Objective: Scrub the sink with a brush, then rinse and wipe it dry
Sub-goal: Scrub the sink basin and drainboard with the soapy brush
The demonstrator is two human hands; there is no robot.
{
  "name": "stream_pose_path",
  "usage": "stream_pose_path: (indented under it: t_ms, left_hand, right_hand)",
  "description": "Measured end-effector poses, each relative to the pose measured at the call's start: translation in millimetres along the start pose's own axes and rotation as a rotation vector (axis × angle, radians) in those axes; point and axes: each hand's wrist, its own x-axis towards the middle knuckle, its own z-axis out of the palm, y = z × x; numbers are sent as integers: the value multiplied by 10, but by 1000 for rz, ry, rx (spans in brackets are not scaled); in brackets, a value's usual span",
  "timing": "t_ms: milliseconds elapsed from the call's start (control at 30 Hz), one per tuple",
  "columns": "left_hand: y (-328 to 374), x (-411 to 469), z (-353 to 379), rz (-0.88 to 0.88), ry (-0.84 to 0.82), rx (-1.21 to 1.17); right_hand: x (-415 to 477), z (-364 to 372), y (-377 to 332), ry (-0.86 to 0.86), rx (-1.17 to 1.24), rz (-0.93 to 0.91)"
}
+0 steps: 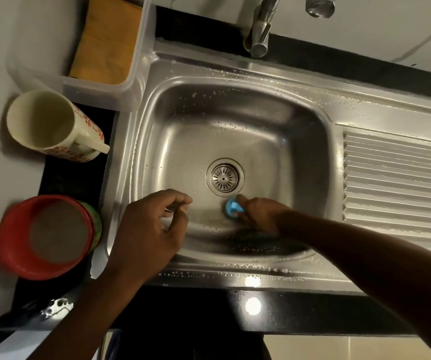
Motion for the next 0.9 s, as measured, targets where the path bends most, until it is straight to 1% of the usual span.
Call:
stream_pose_path:
  t_ms: [100, 167, 267, 333, 400, 500, 567, 667, 800, 833, 900]
  left_hand:
    - [0, -8, 12, 16, 6, 15]
    - [-10, -10, 13, 36, 5, 46]
    - [-14, -10, 22, 43, 1, 70]
    - [-18, -10, 23, 36, 10, 62]
    - [-19, -14, 31, 24, 28, 42]
    - [-9, -26, 51, 10, 35, 14]
    - [-1, -40, 56, 13, 37, 5]
    - [-3, -73, 58, 7, 51, -2]
    - [0, -112, 66, -11, 31, 15]
    - [1, -118, 69, -12, 32, 19]
    - [9, -124, 69, -13, 40, 20]
  right_hand:
    - [196, 281, -377, -66, 126, 41]
    - [356, 374, -716, -51, 104, -57]
    - [467, 317, -1024, 38, 4, -192]
    - [437, 301, -977, 5, 2, -210]
    - [327, 256, -751, -80, -6, -166]
    - [107, 7, -276, -177, -187, -149]
    - [13, -211, -14, -205, -334, -159]
    - [65, -378, 96, -123, -358, -89]
    - [253, -325, -229, 16, -254, -148]
    - [270, -274, -315, 19, -208, -170]
    - [254, -129, -435, -31, -159, -203]
